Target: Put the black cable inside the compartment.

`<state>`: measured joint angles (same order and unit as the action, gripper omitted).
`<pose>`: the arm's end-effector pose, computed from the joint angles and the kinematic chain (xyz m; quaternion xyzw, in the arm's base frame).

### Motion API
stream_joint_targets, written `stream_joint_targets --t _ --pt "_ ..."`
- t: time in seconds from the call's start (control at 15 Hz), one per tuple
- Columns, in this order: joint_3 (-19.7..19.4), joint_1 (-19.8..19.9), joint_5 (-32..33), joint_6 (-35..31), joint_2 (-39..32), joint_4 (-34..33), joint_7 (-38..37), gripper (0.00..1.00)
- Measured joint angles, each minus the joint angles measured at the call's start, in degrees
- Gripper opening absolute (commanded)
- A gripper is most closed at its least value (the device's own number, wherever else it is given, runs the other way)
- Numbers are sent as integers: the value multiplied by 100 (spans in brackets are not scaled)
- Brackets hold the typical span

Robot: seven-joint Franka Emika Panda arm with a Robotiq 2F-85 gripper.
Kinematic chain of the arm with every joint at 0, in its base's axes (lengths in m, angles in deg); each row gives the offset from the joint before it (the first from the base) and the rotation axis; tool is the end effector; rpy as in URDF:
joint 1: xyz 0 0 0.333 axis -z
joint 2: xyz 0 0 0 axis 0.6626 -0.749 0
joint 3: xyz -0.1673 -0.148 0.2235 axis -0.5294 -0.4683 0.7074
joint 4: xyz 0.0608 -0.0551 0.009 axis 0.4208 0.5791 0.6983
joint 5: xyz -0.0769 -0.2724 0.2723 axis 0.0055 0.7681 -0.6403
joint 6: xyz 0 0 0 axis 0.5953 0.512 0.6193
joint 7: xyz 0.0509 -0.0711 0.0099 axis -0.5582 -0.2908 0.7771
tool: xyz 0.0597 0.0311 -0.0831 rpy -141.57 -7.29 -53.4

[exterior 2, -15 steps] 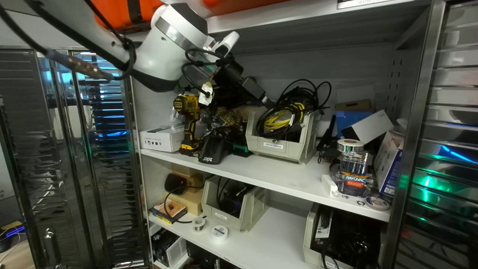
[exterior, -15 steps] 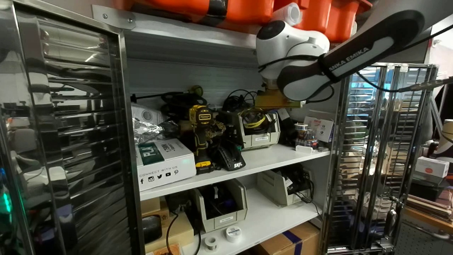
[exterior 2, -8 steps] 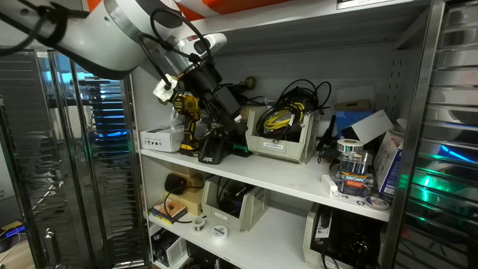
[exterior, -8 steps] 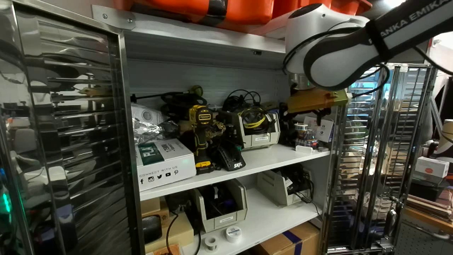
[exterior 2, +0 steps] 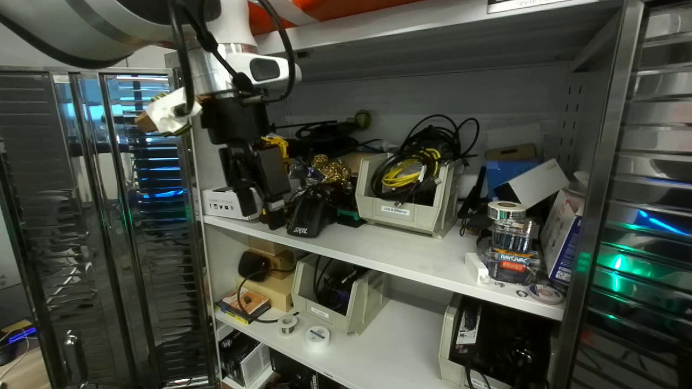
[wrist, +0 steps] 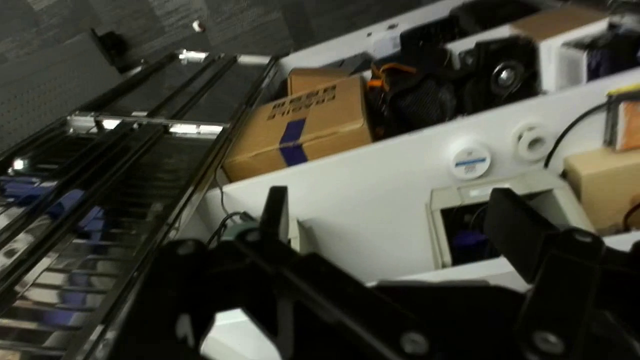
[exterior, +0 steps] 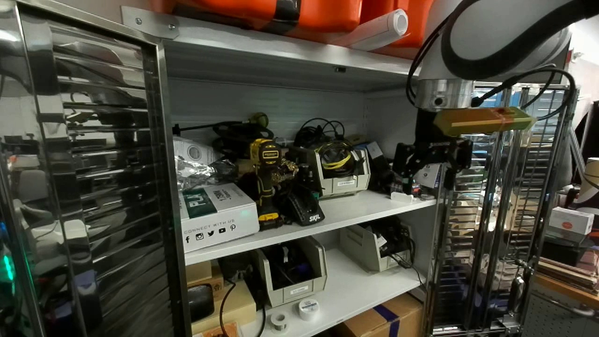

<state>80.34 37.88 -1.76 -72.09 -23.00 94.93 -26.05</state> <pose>0.4500 0.0121 0.5205 0.9825 -0.1566 0.0810 0.0599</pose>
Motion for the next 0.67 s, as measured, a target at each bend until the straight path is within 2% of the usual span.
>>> stream_joint_targets --t 0.2,0.47,0.67 --pt "-28 0 -623 956 349 -12 1002 100" --pt "-95 0 -950 2249 729 -81 2059 100" --pt "-81 18 -954 2303 766 -57 2098 100"
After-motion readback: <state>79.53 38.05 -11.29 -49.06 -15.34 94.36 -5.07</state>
